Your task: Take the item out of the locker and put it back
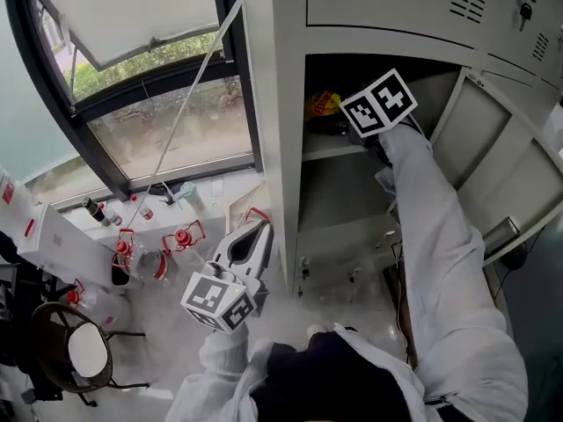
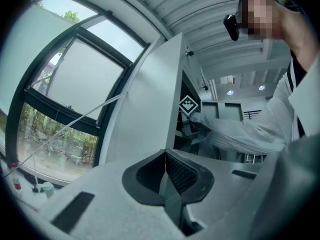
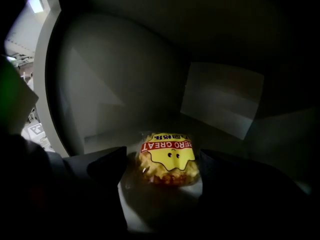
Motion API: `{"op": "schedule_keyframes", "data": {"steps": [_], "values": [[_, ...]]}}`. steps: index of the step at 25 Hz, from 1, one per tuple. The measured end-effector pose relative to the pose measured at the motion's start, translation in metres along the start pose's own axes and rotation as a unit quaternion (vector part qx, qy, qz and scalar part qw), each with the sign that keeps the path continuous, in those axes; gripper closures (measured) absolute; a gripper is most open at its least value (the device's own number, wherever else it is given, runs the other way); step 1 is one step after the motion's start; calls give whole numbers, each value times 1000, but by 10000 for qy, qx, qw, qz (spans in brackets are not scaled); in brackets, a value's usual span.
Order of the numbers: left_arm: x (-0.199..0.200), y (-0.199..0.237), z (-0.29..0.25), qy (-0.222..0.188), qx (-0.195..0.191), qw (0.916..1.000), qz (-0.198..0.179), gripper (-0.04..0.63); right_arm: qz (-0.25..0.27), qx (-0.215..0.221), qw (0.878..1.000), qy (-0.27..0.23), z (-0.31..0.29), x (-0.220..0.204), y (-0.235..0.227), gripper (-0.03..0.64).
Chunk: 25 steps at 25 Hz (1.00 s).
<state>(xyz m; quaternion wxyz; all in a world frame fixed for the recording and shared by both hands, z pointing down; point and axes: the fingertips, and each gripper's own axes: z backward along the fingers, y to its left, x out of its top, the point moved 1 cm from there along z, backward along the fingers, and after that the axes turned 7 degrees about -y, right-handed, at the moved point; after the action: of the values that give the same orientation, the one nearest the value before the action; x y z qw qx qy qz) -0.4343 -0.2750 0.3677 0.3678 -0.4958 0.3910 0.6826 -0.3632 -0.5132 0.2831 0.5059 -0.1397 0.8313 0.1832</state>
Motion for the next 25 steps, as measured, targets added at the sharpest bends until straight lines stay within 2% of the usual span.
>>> {"op": "schedule_keyframes", "data": {"steps": [5,7,17,25], "values": [[-1,1,8,69,48,10000,0,588,340,253,9991,-54,2,4,17,282],[-1,2,10,75,60,10000,6,588,450,182,9988,-88,2,5,19,309],[-2,1,20,150,-90,9998,54,588,721,-469,9961,-178,14,11,16,339],[-1,-11,22,137,-461,9988,79,588,775,-1073,9901,-460,50,21,19,345]]}}
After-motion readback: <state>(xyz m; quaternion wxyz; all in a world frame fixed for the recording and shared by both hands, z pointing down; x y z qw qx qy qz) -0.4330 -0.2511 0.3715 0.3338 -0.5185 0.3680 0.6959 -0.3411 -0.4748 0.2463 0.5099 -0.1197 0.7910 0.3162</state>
